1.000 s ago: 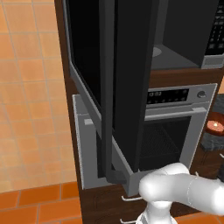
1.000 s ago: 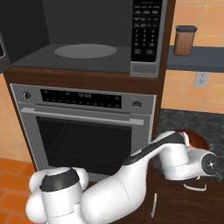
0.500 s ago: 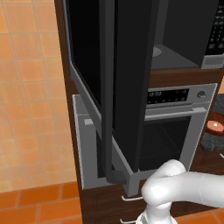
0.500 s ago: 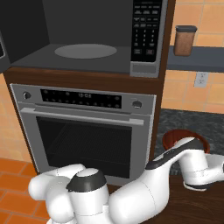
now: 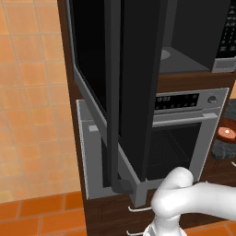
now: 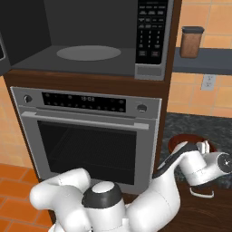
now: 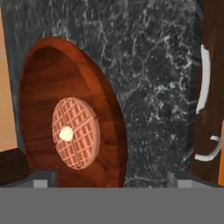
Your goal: Open the microwave, place the bowl with waffle inside the microwave, then close the microwave door and turn it on.
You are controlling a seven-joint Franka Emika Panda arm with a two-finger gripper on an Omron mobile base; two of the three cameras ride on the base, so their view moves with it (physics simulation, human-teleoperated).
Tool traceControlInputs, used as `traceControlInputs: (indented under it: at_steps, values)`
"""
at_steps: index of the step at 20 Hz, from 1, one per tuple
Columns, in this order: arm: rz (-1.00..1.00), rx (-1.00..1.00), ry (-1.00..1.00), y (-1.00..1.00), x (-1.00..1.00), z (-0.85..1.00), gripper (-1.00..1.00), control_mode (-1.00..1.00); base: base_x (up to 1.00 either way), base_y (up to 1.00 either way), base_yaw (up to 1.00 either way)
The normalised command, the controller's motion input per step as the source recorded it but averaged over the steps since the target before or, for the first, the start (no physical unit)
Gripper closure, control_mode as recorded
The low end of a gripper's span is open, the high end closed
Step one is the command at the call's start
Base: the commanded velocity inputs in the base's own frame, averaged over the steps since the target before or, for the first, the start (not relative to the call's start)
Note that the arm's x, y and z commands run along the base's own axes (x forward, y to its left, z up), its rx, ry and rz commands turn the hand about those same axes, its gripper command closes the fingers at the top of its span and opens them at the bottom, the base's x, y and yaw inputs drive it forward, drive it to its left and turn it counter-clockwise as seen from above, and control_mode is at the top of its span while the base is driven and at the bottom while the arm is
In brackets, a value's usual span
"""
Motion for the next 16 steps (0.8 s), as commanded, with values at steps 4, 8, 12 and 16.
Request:
traceControlInputs:
  at_steps: [4, 8, 12, 16]
  values:
    - [-0.21, 0.05, 0.22, -0.25, 0.22, -0.31, -1.00, -1.00, 0.00, 0.00, 0.00]
    - [-0.03, 0.11, 0.11, -0.26, 0.24, -0.27, -1.00, -1.00, 0.00, 0.00, 0.00]
    - [0.00, 0.12, 0.05, -0.23, 0.25, -0.32, -1.00, -1.00, 0.00, 0.00, 0.00]
    - [0.00, 0.08, 0.05, -0.26, 0.17, -0.11, 1.00, -1.00, 0.00, 0.00, 0.00]
